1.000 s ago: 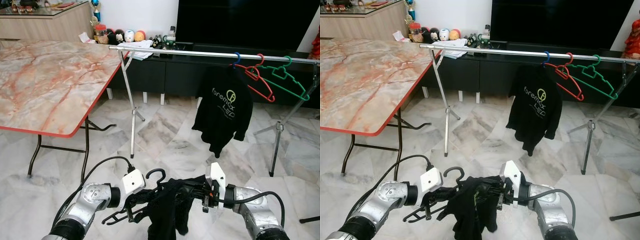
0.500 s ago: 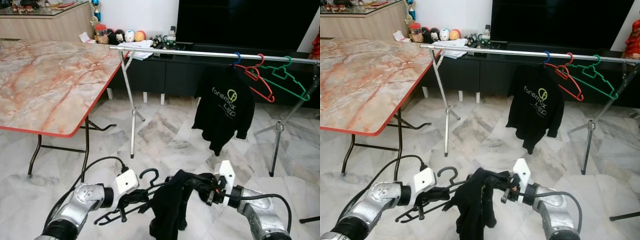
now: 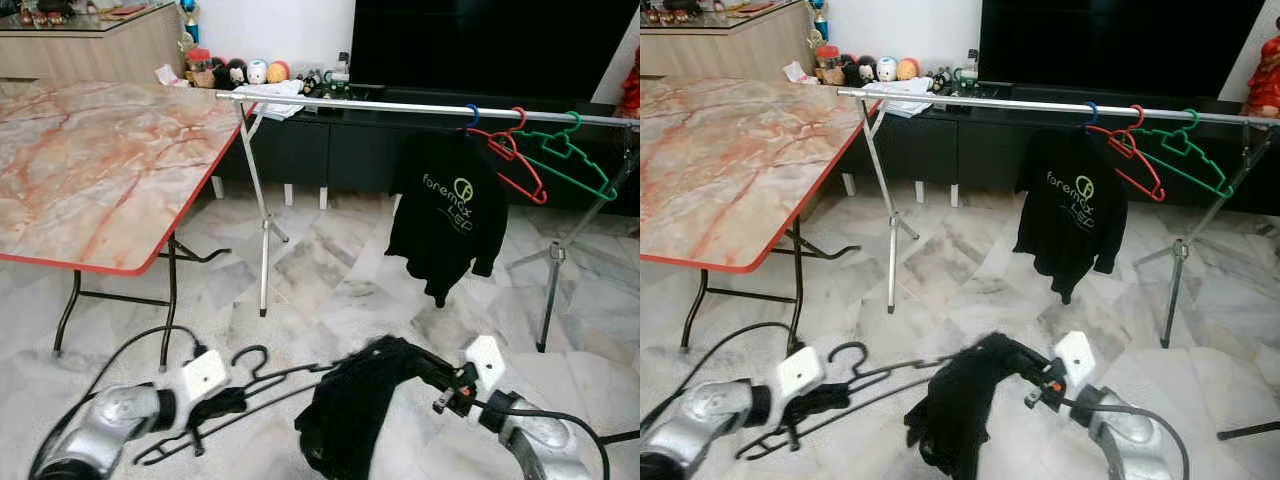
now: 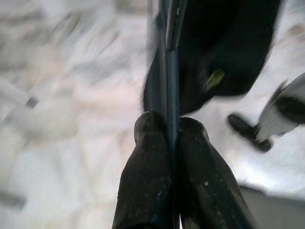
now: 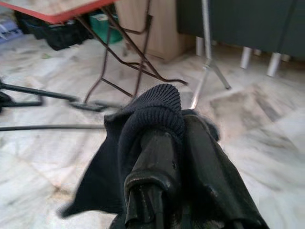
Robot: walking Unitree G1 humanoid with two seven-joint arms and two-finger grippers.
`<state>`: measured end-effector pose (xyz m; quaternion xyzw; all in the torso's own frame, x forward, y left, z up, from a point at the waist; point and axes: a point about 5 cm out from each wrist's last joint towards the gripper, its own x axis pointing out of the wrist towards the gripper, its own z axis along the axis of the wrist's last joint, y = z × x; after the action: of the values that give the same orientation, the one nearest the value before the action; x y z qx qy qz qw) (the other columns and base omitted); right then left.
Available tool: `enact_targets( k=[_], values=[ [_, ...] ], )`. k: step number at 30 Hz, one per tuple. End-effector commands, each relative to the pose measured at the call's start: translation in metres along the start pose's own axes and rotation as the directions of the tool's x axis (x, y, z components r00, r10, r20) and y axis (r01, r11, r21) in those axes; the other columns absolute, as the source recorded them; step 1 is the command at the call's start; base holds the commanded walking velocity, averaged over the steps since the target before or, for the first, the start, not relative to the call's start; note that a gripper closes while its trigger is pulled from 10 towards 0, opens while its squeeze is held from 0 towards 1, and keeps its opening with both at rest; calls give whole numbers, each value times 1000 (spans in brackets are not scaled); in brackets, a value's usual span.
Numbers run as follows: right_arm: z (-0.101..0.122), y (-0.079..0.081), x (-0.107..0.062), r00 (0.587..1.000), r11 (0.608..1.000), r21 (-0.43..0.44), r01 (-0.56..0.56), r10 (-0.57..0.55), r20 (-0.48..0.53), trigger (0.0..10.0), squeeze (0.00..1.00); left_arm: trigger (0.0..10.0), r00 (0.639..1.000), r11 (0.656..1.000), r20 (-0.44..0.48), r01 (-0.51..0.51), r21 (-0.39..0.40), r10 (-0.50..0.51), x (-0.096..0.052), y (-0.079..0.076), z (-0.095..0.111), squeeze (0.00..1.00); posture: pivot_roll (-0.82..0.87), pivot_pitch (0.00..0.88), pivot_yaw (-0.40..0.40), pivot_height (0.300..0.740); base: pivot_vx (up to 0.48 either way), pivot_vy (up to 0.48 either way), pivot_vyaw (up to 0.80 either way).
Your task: Hang hanger
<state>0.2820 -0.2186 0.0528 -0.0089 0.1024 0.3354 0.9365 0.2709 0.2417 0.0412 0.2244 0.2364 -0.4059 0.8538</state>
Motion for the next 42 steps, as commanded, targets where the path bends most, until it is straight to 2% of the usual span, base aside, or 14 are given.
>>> enact_targets(
  k=[1,11,12,13,14,19,20,21,26,28,29,31,35,42],
  values=[
    [6,-3,-2,999,999,-20,26,-26,32,0,0,0,999,1000,-29,-20,9,21,-6,1,-8,0,27,70,4,740,0,0,0],
    [9,-5,1,988,992,1,125,-125,87,0,0,0,980,995,-183,-73,63,83,-19,-5,-38,0,33,62,9,740,0,0,0],
    [10,-5,2,984,989,7,149,-149,102,0,0,1020,975,994,-196,-100,39,106,-17,-7,-43,0,35,57,11,740,0,0,0],
    [11,-6,3,975,983,29,183,-186,122,0,0,6941,966,989,-215,-144,24,146,-15,-9,-48,0,35,57,11,740,0,0,0],
    [12,-8,4,938,951,94,295,-307,164,0,0,10000,937,965,-253,-259,-35,242,-11,-17,-60,0,35,50,12,740,0,0,0],
    [-1,-2,-1,810,813,319,487,-557,185,0,0,10000,851,805,-314,-510,-304,421,-5,-43,-86,0,38,35,19,740,0,0,0],
    [-1,-2,-1,810,813,319,487,-557,185,0,0,10000,851,805,-314,-510,-304,421,-5,-43,-86,0,38,35,19,740,0,0,0],
    [-3,-2,-7,720,716,412,564,-671,180,0,0,10000,813,751,-389,-564,-344,433,-6,-58,-100,0,37,26,22,740,0,0,0],
    [7,6,-13,620,650,342,678,-756,208,0,0,10000,751,669,-534,-628,-398,388,-15,-93,-128,0,20,4,32,740,0,0,0],
    [16,5,-25,504,555,371,744,-832,234,7843,0,10000,697,577,-605,-694,-431,385,-24,-109,-142,0,12,0,31,740,0,0,0],
    [18,5,-29,485,541,373,754,-841,240,10000,0,10000,681,529,-620,-717,-454,390,-25,-113,-144,0,12,0,28,740,0,0,0],
    [20,6,-31,478,540,352,765,-841,252,10000,0,10000,660,478,-640,-742,-470,395,-26,-117,-147,0,6,0,27,740,0,0,0],
    [21,9,-31,484,540,308,783,-841,242,10000,0,10000,682,526,-612,-718,-455,401,-18,-120,-142,0,9,0,23,740,0,0,0],
    [19,10,-24,467,505,295,811,-863,194,10000,0,10000,654,435,-662,-749,-499,366,-16,-128,-145,0,12,0,15,740,0,0,0]
  ],
)
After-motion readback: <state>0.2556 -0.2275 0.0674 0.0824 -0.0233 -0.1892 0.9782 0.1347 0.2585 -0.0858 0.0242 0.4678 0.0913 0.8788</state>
